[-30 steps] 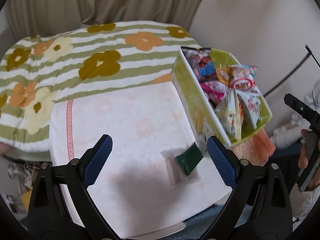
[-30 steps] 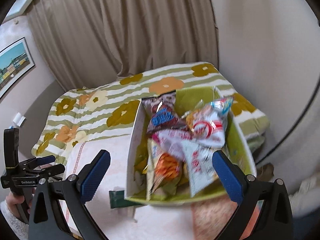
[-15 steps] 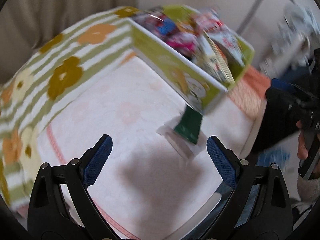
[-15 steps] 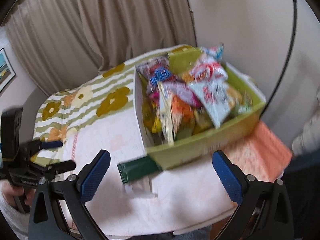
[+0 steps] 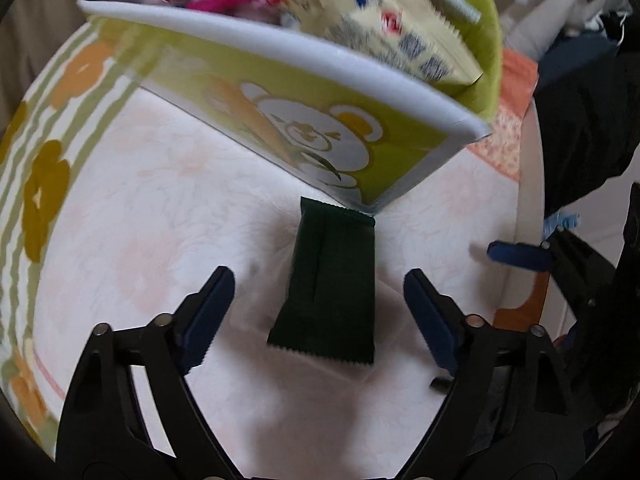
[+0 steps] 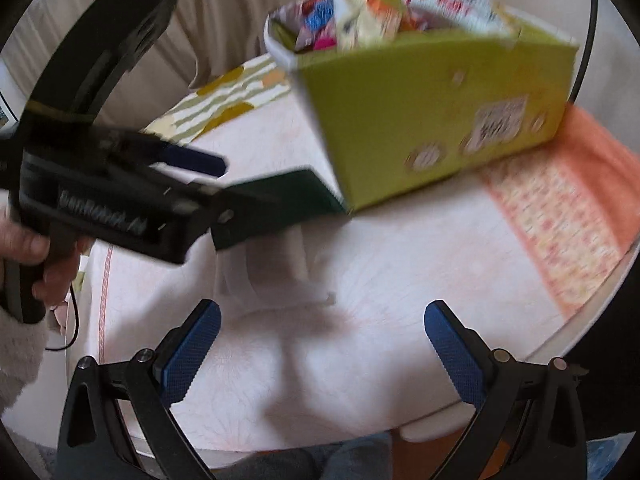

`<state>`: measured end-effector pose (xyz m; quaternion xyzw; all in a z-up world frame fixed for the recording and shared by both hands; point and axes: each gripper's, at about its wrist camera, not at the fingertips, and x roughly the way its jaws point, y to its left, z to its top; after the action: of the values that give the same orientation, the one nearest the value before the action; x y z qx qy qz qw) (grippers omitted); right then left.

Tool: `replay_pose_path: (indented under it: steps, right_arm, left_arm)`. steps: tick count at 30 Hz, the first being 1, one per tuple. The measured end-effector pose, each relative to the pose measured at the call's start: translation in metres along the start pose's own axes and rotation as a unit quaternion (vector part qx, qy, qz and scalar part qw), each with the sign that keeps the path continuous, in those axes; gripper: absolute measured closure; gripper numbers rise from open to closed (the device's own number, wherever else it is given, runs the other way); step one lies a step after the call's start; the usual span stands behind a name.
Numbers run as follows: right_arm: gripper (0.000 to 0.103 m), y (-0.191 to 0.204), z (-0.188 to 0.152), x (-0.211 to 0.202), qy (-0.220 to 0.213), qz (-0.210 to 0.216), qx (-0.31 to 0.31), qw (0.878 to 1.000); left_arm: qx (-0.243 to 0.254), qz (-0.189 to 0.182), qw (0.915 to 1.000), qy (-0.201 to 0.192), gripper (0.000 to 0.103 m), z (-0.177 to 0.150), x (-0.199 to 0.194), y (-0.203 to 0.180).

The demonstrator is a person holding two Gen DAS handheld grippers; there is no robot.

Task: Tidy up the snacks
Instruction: 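Lower the left tool over the dark green packet and close it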

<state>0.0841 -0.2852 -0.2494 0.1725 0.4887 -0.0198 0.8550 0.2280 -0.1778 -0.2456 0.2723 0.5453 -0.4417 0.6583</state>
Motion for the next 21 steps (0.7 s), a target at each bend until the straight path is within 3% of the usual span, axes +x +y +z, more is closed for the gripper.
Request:
replay_pose_path:
  steps: [8, 10, 21]
  right_arm:
    - [0.001, 0.003, -0.007, 0.011, 0.001, 0.017, 0.000, 1.000]
    - [0.001, 0.004, -0.006, 0.012, 0.002, 0.020, -0.002, 1.000]
    - [0.001, 0.000, 0.010, 0.021, 0.001, 0.027, -0.008, 1.000]
  left_arm:
    - [0.026, 0.003, 0.9994, 0.024, 0.033, 0.009, 0.024, -0.003]
    - [0.028, 0.001, 0.9992, 0.028, 0.045, 0.011, 0.027, -0.003]
    - [0.029, 0.004, 0.9993, 0.023, 0.059, 0.013, 0.025, -0.002]
